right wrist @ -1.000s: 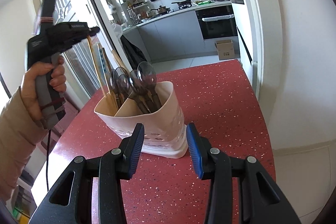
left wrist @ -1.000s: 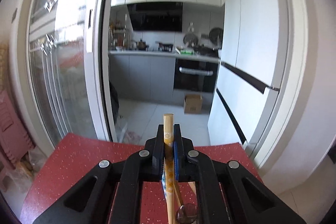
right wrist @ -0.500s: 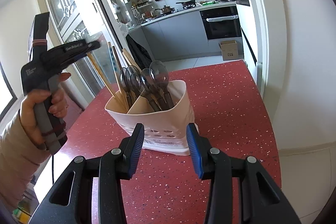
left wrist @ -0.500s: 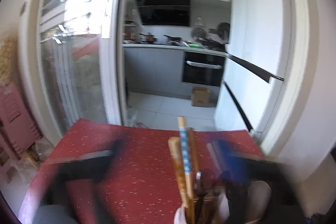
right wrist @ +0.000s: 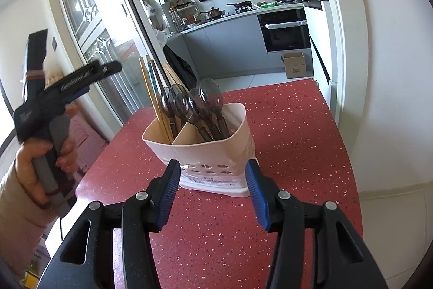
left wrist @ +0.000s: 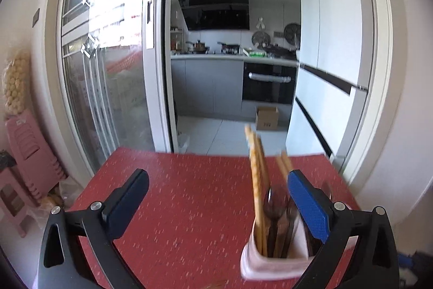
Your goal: Organize utensils
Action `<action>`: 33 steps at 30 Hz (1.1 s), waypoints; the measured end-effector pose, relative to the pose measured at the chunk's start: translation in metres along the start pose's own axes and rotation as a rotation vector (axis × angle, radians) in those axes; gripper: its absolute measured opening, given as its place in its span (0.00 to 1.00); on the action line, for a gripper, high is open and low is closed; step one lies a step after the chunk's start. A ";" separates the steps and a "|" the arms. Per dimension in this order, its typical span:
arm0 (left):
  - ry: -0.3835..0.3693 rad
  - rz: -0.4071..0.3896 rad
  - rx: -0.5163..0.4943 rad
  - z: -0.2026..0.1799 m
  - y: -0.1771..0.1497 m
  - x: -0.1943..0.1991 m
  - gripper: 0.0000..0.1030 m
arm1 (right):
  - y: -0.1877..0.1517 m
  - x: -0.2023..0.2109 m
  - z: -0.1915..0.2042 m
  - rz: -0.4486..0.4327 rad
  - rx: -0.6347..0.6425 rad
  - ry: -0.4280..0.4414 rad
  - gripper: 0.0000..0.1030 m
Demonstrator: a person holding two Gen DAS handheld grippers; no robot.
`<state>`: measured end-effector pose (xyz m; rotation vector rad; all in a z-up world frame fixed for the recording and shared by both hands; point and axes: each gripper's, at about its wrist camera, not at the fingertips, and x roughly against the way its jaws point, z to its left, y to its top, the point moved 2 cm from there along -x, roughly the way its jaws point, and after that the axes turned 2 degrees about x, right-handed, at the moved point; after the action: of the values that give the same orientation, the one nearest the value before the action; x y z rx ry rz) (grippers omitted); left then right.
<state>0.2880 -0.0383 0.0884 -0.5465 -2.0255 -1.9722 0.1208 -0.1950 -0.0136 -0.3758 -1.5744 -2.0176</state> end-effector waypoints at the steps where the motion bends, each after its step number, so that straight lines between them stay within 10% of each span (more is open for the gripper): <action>1: -0.003 0.014 -0.003 0.001 -0.005 0.002 1.00 | -0.001 0.000 0.000 0.004 -0.002 -0.004 0.57; 13: -0.021 0.123 -0.022 0.004 -0.058 0.032 1.00 | -0.013 0.001 0.004 0.056 -0.040 -0.104 0.79; 27: -0.020 0.169 0.016 0.016 -0.114 0.057 1.00 | -0.034 0.007 0.023 0.026 0.023 -0.259 0.81; 33: -0.018 0.155 -0.002 0.015 -0.131 0.064 1.00 | -0.041 0.018 0.033 -0.057 0.036 -0.289 1.00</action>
<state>0.1741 -0.0190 -0.0019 -0.7009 -1.9289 -1.8847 0.0789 -0.1616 -0.0275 -0.6389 -1.8079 -2.0459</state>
